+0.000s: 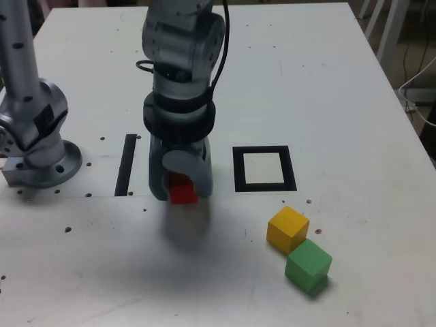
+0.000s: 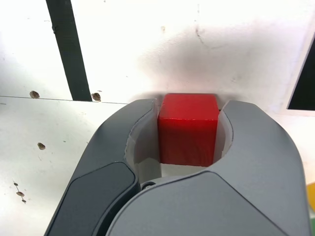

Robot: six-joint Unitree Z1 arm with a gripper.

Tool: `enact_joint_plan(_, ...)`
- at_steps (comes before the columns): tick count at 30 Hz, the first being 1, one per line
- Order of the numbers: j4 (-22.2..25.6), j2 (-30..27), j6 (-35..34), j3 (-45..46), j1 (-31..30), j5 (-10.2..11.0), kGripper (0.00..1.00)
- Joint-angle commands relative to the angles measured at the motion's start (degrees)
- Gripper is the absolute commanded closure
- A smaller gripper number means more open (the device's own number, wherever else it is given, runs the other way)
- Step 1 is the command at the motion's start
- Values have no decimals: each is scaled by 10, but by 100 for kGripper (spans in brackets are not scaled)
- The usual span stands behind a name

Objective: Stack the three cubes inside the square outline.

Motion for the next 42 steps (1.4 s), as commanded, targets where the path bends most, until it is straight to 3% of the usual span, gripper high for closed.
enact_joint_plan(1, 12, -10, 3, -15, 1, 4, 73)
enact_joint_plan(11, 55, -7, 58, -88, 36, 26, 73)
enact_joint_plan(16, 64, 16, 70, -143, 59, 46, 73)
enact_joint_plan(23, 114, 65, 74, -237, 82, 71, 74)
enact_joint_plan(31, 110, 108, 88, -256, 103, 56, 73)
enact_joint_plan(42, 68, 137, 107, -221, 119, 42, 73)
